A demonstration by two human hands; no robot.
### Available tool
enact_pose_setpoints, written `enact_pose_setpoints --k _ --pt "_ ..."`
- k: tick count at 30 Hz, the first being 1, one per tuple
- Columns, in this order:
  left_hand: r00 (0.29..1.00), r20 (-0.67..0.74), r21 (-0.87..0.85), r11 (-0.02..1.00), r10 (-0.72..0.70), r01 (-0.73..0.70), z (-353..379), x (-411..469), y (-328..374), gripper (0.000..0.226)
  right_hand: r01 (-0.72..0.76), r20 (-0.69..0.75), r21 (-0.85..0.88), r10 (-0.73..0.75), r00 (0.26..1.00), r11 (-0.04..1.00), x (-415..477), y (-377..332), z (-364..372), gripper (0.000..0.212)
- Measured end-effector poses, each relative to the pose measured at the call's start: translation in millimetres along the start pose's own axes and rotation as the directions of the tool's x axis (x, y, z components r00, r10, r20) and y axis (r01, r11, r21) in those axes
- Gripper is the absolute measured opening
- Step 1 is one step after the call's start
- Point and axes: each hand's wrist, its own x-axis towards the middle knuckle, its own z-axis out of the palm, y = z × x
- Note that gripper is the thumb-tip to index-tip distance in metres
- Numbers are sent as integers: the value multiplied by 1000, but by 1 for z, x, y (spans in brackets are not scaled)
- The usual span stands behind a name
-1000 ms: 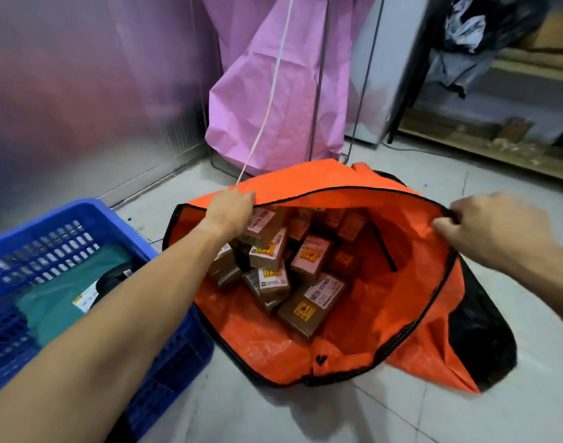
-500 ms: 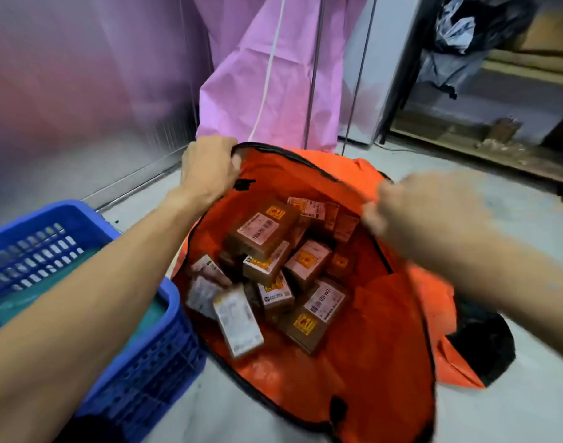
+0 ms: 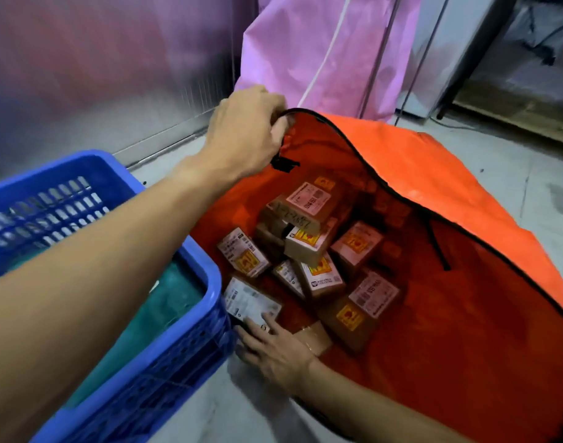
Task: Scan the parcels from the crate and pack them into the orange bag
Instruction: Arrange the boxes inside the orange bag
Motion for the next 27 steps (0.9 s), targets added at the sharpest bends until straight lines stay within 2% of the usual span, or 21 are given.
enact_pose_setpoints --k 2,6,13,18,19,21,23,25,27 --pt "1000 -25 -21 1000 -5 4 1 -1 -3 37 -35 23 -38 36 999 999 2 3 10 54" --pt "994 -92 -92 995 -52 44 -1 -3 2 32 -163 170 -160 190 967 974 -8 32 12 55" --pt "985 -64 95 983 162 -156 7 -7 15 34 -302 231 -222 351 908 927 -51 99 30 56" --pt "979 -29 72 978 200 -198 15 -14 29 32 -525 269 -268 586 764 808 -79 155 18 59" --pt "982 -24 52 982 186 -184 16 -13 33 32 -548 279 -248 600 750 799 -82 159 16 54" --pt "989 -18 7 989 148 -148 15 -10 42 31 -576 228 -171 601 767 800 -87 158 13 47" --pt "994 -34 -33 994 107 -109 15 -7 50 28 -568 146 24 559 816 823 -83 146 6 45" --pt "995 -53 -62 995 79 -83 16 -6 54 27 -513 159 349 490 857 784 -73 126 0 55" --pt "995 -68 -74 994 73 -78 19 -5 53 27 -442 244 510 368 897 738 -61 100 -1 82"
